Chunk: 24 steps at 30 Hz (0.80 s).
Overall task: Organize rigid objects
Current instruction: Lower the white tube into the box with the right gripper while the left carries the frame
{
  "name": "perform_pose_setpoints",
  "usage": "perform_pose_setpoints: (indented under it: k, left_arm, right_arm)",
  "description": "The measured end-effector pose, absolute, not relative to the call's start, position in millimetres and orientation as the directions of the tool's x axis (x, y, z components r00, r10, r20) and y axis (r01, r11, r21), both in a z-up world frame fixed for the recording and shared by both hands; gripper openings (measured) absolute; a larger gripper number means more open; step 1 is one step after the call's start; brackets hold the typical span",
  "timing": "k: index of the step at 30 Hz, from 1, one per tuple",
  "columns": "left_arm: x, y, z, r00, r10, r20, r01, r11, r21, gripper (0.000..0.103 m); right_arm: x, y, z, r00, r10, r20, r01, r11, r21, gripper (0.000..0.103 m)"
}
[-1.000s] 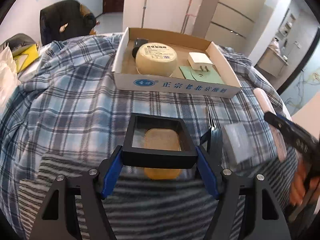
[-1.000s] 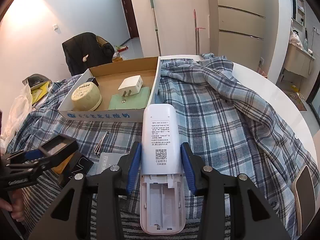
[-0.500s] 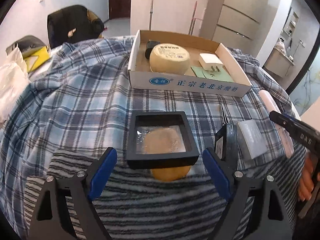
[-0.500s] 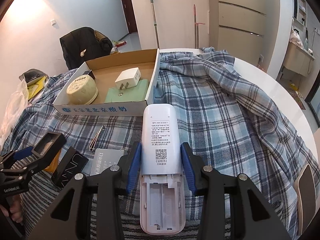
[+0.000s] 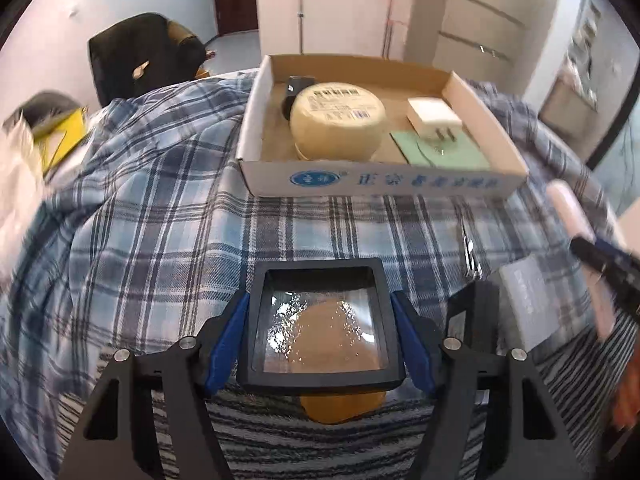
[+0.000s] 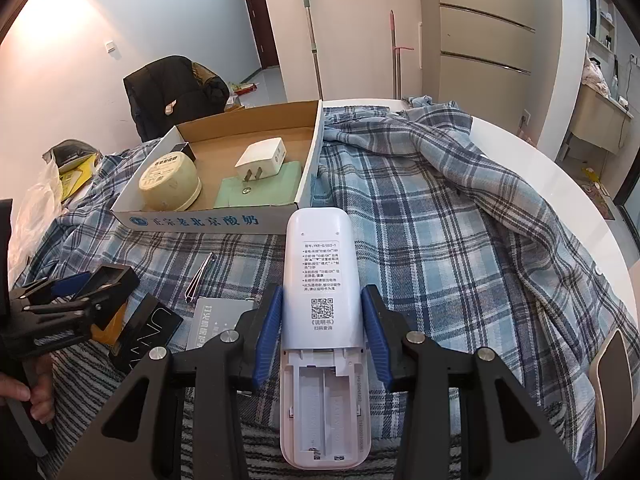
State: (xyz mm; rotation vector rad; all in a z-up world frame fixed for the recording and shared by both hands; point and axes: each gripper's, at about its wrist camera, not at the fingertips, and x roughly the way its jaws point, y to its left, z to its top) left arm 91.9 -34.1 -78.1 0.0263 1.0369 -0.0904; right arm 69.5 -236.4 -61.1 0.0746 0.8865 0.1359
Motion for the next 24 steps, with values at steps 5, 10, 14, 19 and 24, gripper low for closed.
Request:
perform_pose_setpoints:
  k: [5,10,14,19,24]
  left_arm:
    - [84,-32,-67,0.546,-0.087,-0.833,0.107,0.994,-0.034,0.072]
    - [73,-28,-40,0.639,-0.076,-0.765,0.109,0.994,-0.007,0.072]
    - [64,-23,-14,0.693,-0.093,-0.715,0.111,0.994,-0.021,0.072]
    - [53,-16,16,0.770,-0.117,-0.628,0.109,0.993,-0.050,0.072]
    - [51,-6,54,0.836,-0.135,-0.531,0.101,0.991,-0.092,0.072]
  right_arm:
    - [70,-236,-61,0.624,0.148,-0.767,-0.084,0.989,0.122,0.039]
    - [69,-238,-60,0.635,0.145,-0.758,-0.076,0.989,0.126,0.039]
    - [69,-241,-56,0.652,0.100,-0.752,-0.031,0.994,0.106,0.039]
    - [65,-244,-33,0.650,0.078,-0.756,-0.016,0.996,0.088,0.039]
    - [59,-238,16,0.722,0.069,-0.688,-0.027,0.997,0.072,0.039]
